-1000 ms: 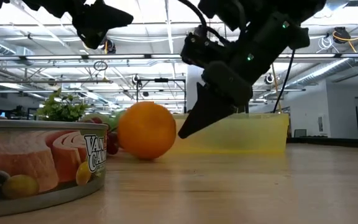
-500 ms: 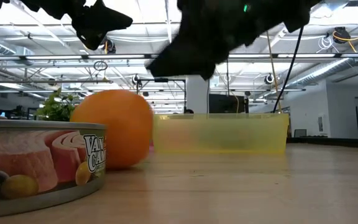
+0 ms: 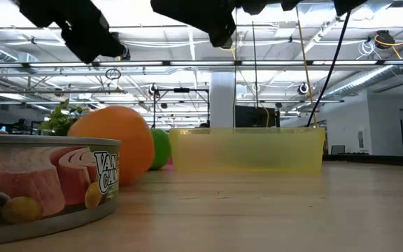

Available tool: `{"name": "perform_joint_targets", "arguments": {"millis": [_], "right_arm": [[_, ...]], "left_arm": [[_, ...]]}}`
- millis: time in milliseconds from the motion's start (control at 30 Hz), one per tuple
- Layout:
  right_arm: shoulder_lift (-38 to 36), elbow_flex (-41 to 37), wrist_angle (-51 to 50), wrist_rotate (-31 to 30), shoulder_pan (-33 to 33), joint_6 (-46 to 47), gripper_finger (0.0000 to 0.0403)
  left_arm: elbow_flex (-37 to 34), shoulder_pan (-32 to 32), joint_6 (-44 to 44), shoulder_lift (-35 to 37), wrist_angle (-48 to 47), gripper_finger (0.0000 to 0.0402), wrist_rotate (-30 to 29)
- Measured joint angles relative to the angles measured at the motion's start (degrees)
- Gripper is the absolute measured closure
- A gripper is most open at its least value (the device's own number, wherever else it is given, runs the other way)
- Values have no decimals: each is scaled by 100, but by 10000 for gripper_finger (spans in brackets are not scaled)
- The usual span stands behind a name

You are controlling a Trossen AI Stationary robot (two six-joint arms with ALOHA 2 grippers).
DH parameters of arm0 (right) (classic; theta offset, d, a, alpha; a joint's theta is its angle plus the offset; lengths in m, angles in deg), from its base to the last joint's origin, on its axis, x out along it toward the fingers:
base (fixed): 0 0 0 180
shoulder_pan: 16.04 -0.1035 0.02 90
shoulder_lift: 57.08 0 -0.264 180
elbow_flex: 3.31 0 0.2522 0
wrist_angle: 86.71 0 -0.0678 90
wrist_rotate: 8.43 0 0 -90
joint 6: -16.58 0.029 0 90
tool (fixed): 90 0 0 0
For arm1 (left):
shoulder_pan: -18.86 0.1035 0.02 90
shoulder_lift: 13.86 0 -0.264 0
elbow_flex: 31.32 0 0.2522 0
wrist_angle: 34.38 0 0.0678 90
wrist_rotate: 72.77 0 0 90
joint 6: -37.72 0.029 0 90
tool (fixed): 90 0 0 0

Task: Pick & Place Food Item
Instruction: Put the orange into the red bin

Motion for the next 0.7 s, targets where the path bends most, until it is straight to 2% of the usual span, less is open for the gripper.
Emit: {"name": "perform_joint_targets", "arguments": {"millis": [67,200,400,500,700], "right_arm": [[4,0,-35,0,24,-2,110],[10,0,-76,9,105,-1,96],[-121,-7,-462,-4,164,-2,94],[-250,7,-503,-4,198,31,94],[-334,0,-639,9,197,43,94]], "left_arm": [[210,-113,4,0,-364,130,-146],[352,-285,74,-94,-419,94,-394],[364,-292,-275,-701,-286,53,-126],[555,-274,-293,-1114,-389,45,-26],[1349,-201,-56,-1885,-1322,50,-84]]}}
